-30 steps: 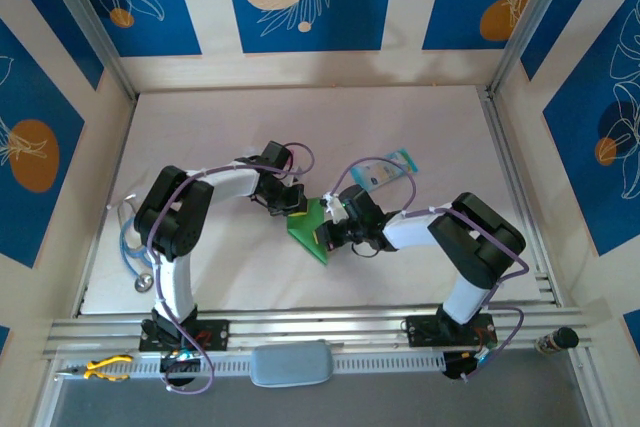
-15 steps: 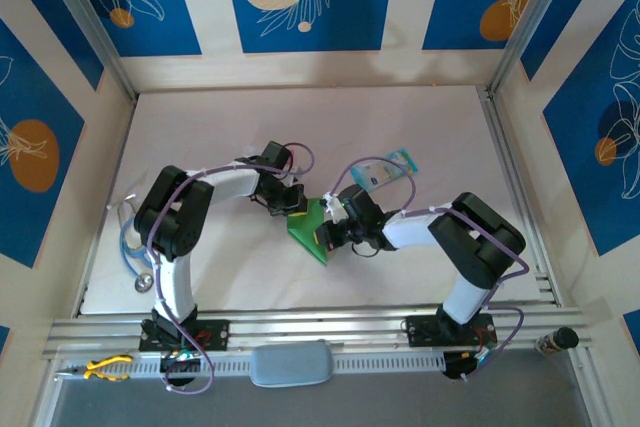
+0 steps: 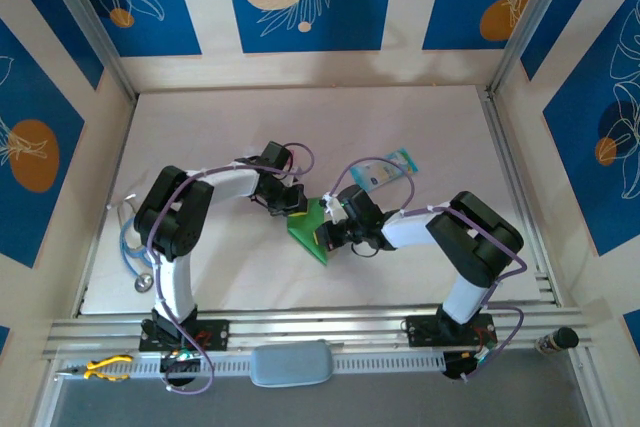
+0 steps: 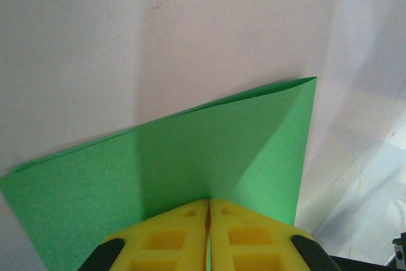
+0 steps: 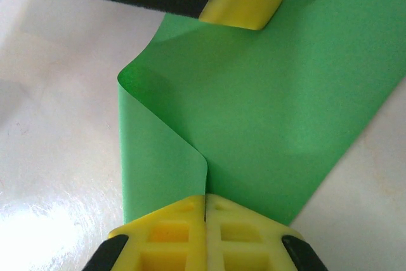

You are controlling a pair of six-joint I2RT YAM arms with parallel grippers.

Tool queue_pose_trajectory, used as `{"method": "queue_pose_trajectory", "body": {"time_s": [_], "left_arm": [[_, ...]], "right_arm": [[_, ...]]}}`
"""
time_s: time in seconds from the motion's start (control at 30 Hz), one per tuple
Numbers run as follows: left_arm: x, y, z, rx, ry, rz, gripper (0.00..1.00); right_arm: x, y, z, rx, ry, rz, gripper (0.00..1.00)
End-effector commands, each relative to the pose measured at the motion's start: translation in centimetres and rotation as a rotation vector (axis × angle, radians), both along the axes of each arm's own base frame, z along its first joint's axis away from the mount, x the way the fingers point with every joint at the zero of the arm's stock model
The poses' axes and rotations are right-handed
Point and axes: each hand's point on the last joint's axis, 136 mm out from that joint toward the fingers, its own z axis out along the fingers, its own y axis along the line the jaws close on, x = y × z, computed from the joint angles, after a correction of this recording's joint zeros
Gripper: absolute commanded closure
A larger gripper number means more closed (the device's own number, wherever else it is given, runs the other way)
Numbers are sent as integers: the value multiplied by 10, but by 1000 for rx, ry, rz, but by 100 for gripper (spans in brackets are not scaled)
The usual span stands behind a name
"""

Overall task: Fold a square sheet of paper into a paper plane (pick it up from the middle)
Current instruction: Third fold the triangle at the center of the table.

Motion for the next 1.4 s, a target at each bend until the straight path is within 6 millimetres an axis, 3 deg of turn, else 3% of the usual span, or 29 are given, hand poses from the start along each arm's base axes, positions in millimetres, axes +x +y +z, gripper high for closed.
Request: {"method": "queue_pose_trajectory", "body": {"time_s": [0.0, 0.23, 0.47, 0.63, 0.7, 0.83, 1.1, 1.37], "left_arm": [[-10, 7, -11, 44, 33, 10, 90], [-4, 4, -3, 40, 14, 8, 87], [14, -1, 40, 7, -97, 25, 78], [11, 9, 59, 3, -149, 79, 74], [6, 13, 62, -9, -155, 103, 76], [-9, 12, 69, -99, -156, 140, 89], [-47, -2, 67, -329, -131, 243, 99], [-68, -1, 39, -307, -75, 269, 99]], "right_arm": [[-3, -1, -7, -29, 17, 10, 98], [-6, -1, -11, -47, 18, 16, 98], [-6, -2, -12, -47, 17, 6, 98], [-5, -3, -13, -48, 15, -4, 98], [-5, -2, -12, -44, 14, -4, 98], [-4, -1, -13, -43, 16, -6, 98], [-3, -3, -15, -50, 17, -19, 98], [-3, -5, -17, -57, 19, -26, 98]]}}
